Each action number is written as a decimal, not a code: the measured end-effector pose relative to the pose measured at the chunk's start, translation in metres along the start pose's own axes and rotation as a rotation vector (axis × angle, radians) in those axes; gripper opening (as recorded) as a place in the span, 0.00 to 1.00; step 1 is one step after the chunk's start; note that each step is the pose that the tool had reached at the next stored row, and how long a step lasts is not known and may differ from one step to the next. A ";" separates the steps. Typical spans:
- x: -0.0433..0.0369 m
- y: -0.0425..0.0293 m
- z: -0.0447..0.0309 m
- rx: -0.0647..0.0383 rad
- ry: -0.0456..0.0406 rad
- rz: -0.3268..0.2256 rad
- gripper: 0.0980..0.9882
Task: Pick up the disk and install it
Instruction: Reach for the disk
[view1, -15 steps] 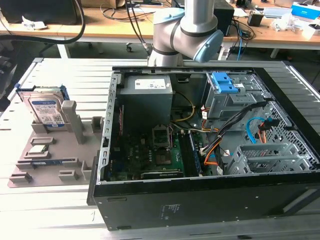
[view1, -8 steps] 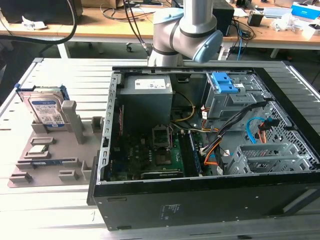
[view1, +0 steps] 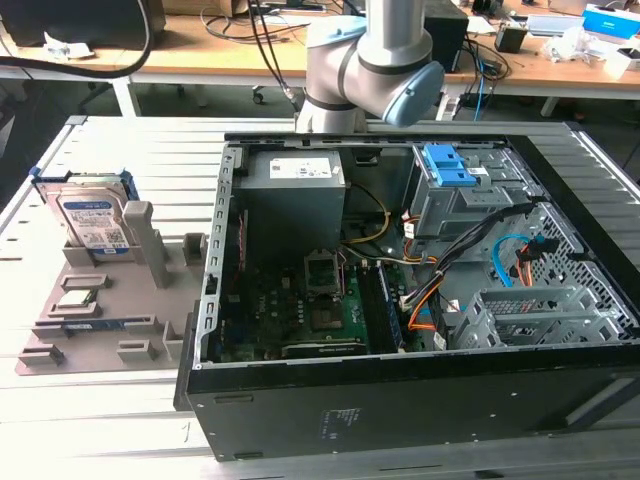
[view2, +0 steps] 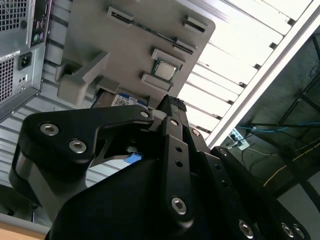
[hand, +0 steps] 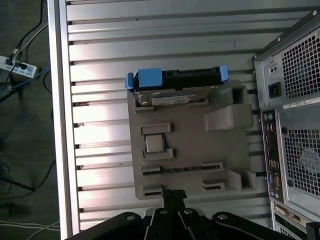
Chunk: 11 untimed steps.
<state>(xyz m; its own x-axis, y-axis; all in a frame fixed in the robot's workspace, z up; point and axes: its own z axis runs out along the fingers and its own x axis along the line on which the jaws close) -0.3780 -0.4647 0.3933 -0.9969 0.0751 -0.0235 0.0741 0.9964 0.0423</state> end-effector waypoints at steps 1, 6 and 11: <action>0.0015 0.0018 0.0001 0.000 -0.0001 0.000 0.01; 0.0071 0.0130 0.0004 0.002 -0.0001 0.000 0.01; 0.0140 0.0287 0.0010 0.004 -0.0004 0.000 0.01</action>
<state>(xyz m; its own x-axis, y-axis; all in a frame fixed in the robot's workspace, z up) -0.3898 -0.4350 0.3932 -0.9969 0.0751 -0.0238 0.0742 0.9965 0.0383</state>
